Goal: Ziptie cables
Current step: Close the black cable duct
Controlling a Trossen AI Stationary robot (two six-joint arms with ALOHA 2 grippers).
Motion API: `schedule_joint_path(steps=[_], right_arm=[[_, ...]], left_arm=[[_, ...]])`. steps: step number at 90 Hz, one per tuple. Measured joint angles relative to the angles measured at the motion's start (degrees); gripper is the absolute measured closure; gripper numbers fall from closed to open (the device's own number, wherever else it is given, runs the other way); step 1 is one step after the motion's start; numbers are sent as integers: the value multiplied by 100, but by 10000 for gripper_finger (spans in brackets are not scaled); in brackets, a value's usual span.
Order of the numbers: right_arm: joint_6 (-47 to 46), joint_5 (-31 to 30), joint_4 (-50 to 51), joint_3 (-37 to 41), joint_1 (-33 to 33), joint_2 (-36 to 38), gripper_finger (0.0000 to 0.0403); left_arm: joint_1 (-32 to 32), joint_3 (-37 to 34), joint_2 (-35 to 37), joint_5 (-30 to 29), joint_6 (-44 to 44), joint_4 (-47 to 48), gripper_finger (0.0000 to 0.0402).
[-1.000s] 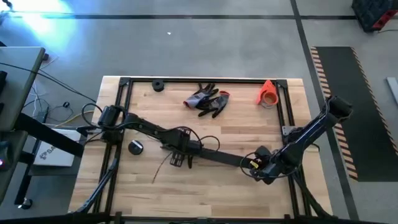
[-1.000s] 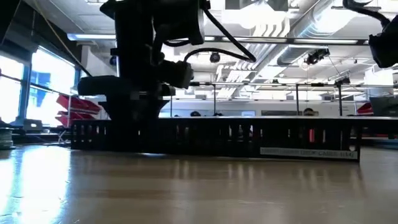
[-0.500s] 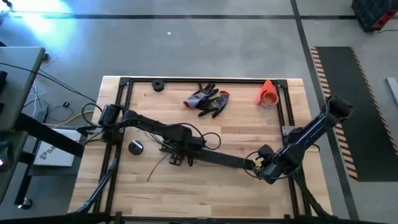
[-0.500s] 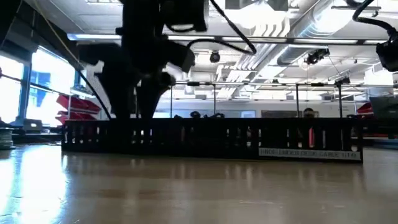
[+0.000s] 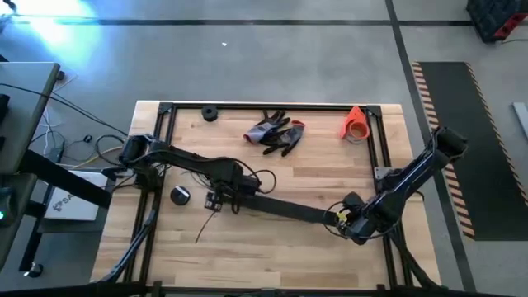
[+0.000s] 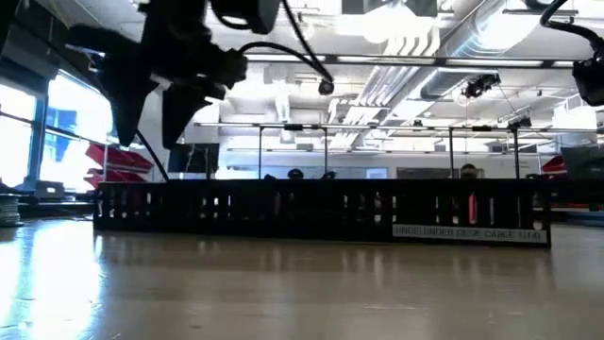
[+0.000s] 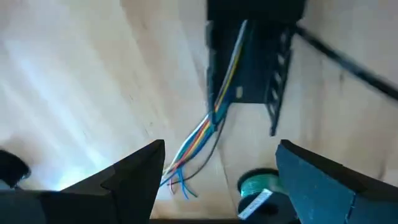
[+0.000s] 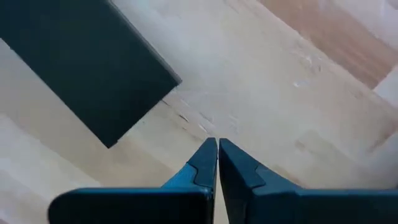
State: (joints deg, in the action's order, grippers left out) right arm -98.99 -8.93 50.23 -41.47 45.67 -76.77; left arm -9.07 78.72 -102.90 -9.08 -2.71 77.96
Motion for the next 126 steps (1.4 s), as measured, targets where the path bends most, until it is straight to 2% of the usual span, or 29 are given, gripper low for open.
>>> schedule_joint_path(steps=[27,41,61,75,88,97,118,126], right_arm=[[-8,-2,-37,3,61,0,403],[-5,-72,-47,4,61,0,403],[-3,-103,-122,4,61,0,403],[-3,-16,-191,4,61,0,403],[-3,68,-209,7,61,0,403],[-2,68,-209,7,40,0,403],[-1,70,-286,7,6,0,403],[1,75,-341,7,6,0,403]], left_arm=[[-194,-1209,875,375,285,-707,125],[-384,-1892,1251,409,598,-1612,138],[-549,-2685,1282,298,861,-2984,153],[-602,-2660,1287,25,1050,-3042,166],[-602,-2325,1330,395,974,-2477,166],[-598,-2113,1330,402,831,-2286,163],[-386,-2150,1328,105,193,-3469,163],[-260,-2184,1322,2,78,-3650,162]])
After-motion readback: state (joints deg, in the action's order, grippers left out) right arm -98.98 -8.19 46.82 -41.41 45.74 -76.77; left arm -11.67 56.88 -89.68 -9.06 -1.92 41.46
